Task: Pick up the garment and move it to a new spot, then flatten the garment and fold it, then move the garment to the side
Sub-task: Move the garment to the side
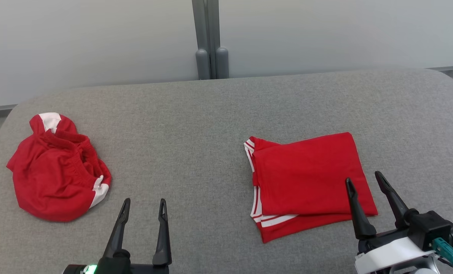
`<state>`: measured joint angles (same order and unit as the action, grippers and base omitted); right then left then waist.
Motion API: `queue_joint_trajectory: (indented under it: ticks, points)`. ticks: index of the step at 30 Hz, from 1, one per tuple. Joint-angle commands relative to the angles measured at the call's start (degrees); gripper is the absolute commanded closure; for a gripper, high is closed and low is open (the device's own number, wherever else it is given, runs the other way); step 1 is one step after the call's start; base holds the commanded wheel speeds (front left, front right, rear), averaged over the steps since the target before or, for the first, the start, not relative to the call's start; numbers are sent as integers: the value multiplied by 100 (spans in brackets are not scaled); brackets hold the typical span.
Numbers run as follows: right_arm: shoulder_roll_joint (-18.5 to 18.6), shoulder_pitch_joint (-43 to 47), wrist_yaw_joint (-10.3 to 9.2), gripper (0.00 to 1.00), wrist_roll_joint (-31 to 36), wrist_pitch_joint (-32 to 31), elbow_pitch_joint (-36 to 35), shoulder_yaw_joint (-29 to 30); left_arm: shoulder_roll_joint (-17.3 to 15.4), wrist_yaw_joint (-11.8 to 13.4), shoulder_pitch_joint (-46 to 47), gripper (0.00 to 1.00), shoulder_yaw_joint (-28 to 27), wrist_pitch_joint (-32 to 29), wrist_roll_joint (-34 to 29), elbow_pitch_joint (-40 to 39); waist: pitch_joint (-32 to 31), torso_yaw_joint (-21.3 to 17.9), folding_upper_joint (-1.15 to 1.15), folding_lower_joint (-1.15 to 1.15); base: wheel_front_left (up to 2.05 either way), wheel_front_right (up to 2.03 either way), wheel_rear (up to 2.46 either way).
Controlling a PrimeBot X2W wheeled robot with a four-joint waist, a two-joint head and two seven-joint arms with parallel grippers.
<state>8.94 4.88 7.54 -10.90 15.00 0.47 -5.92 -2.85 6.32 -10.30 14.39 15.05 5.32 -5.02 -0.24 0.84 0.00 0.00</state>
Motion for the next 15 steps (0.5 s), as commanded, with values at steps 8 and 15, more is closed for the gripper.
queue_joint_trajectory:
  ticks: [8,15]
  points:
    - [11,92,-10,0,-29,23,20,8,-10,-22,-48,0,-37,16,-54,59,3,30,0,0,0,0,0]
    - [48,116,-10,0,-31,23,49,-30,-10,-63,-66,0,-28,16,-48,79,31,48,0,0,0,0,0]
